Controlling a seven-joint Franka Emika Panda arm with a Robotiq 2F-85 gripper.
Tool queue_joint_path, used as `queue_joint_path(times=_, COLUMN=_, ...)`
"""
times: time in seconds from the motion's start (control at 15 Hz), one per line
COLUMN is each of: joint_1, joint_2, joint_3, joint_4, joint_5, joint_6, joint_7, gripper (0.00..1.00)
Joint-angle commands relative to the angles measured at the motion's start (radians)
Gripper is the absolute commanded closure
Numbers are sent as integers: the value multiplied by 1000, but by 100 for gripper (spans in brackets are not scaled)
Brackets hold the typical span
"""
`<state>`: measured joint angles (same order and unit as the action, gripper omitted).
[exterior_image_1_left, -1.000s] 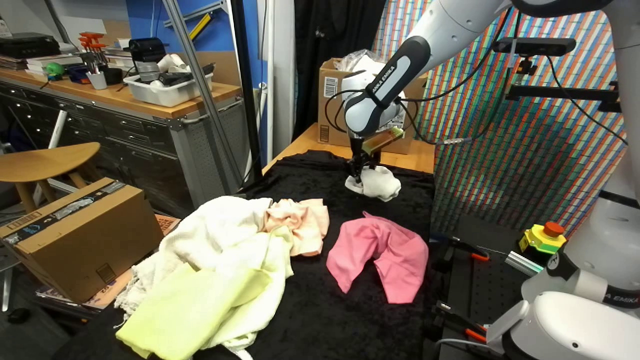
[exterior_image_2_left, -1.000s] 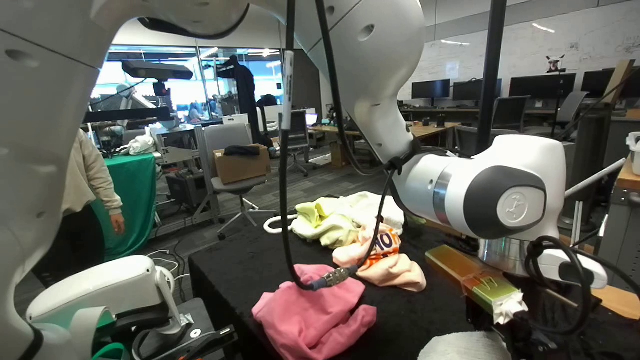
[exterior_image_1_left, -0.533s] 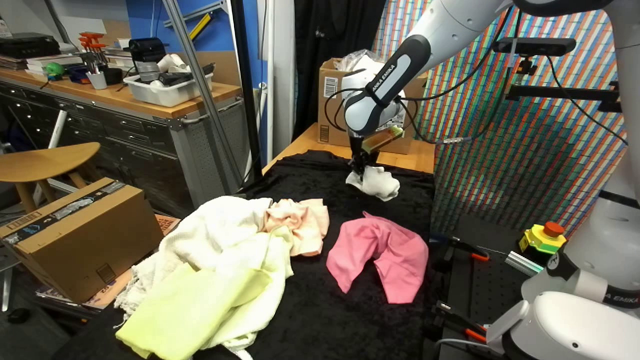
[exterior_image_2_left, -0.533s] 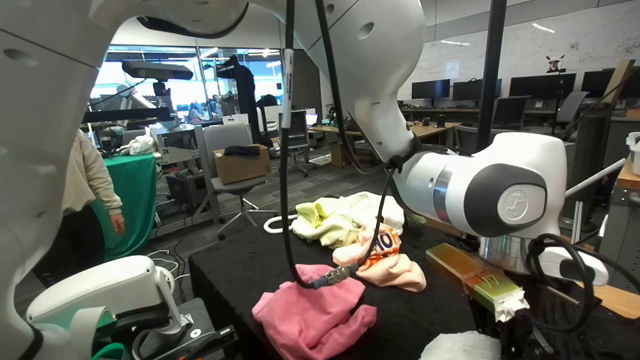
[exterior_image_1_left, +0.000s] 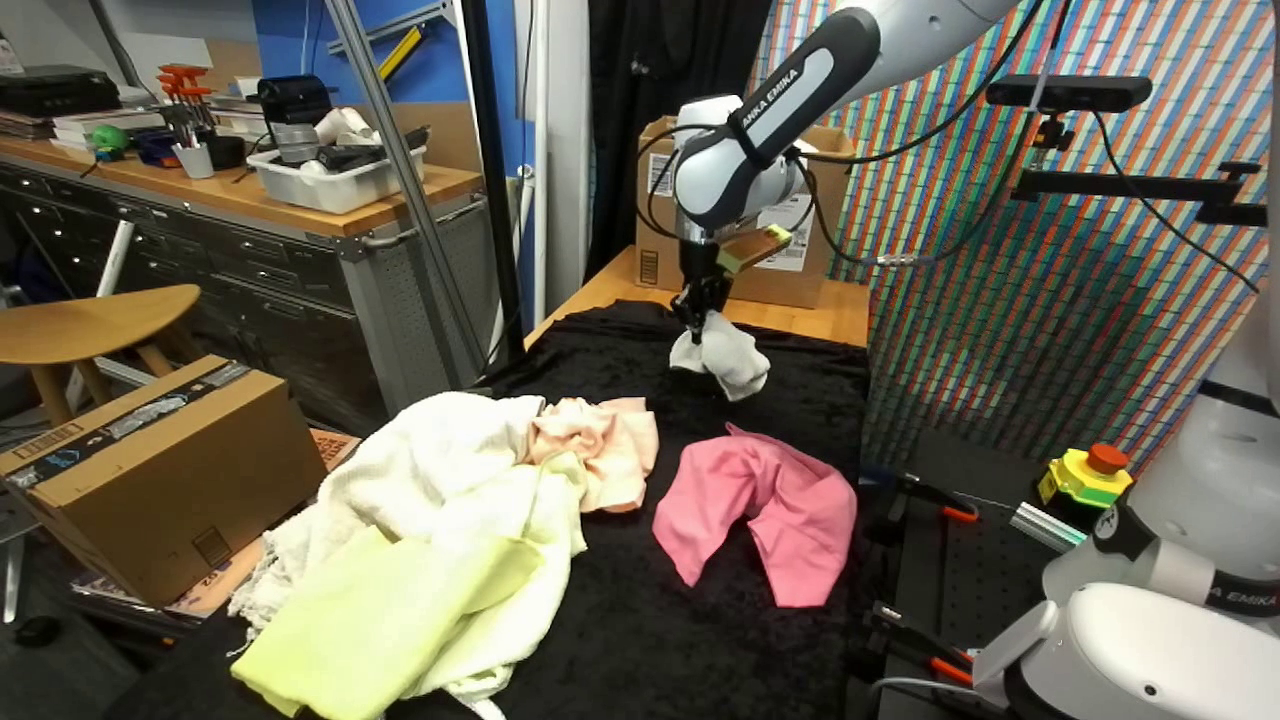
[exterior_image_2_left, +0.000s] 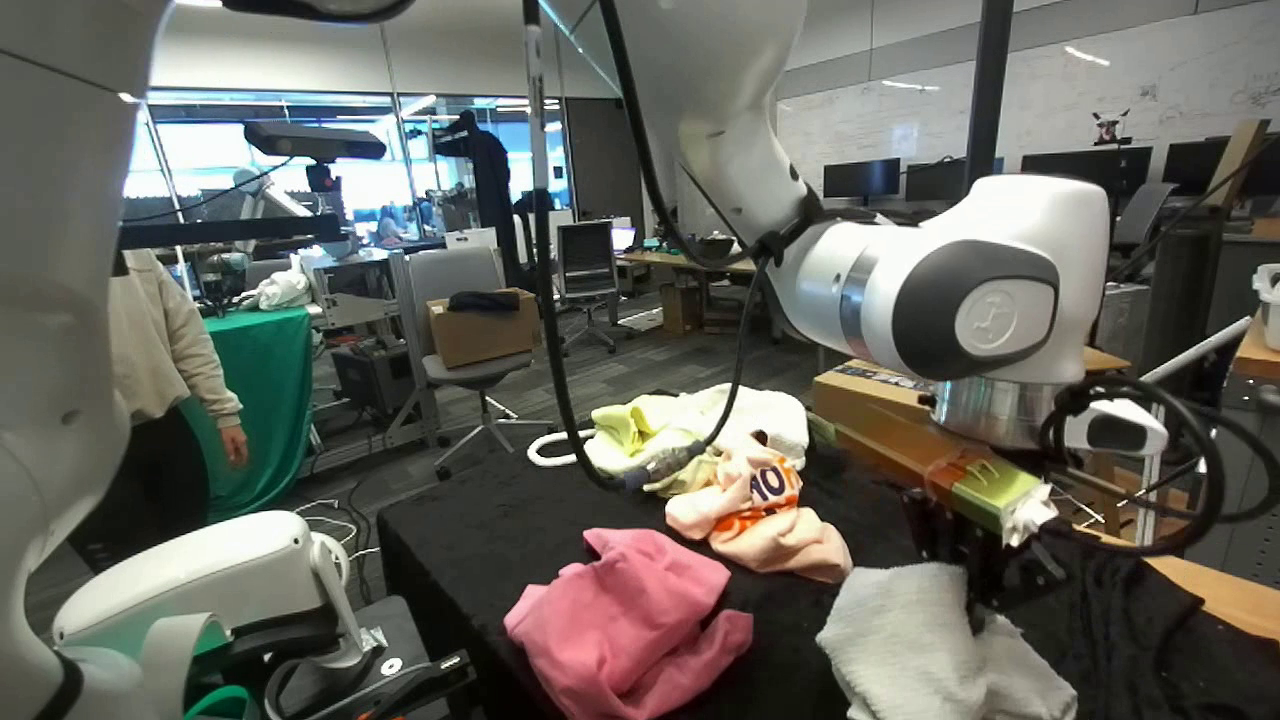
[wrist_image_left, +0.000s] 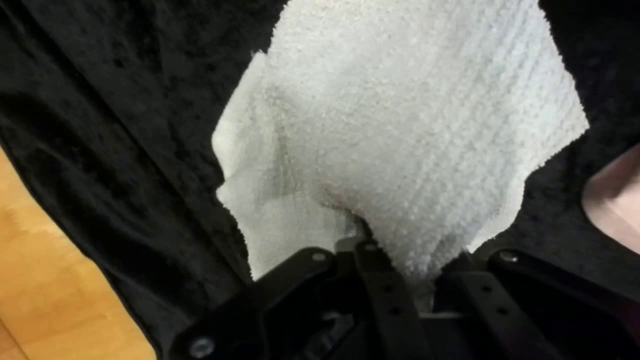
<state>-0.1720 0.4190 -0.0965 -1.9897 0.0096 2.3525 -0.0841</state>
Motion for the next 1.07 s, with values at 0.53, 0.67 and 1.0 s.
queue_joint_path(times=0.53, joint_1=85, joint_2=-160, joint_3=143, joint_4=37, joint_5=22, joint_6=-73, joint_7=-273, gripper=92)
queue_joint_path(times=0.67, joint_1=116, joint_2=-155, joint_3=167, joint_4=66, joint_5=20, joint_6=-78, joint_7=-285, gripper=92)
queue_joint_path(times=1.0, joint_1=185, joint_2=-134, joint_3=221, joint_4=143, joint_5=16, joint_6=-79, joint_7=-307, gripper=92)
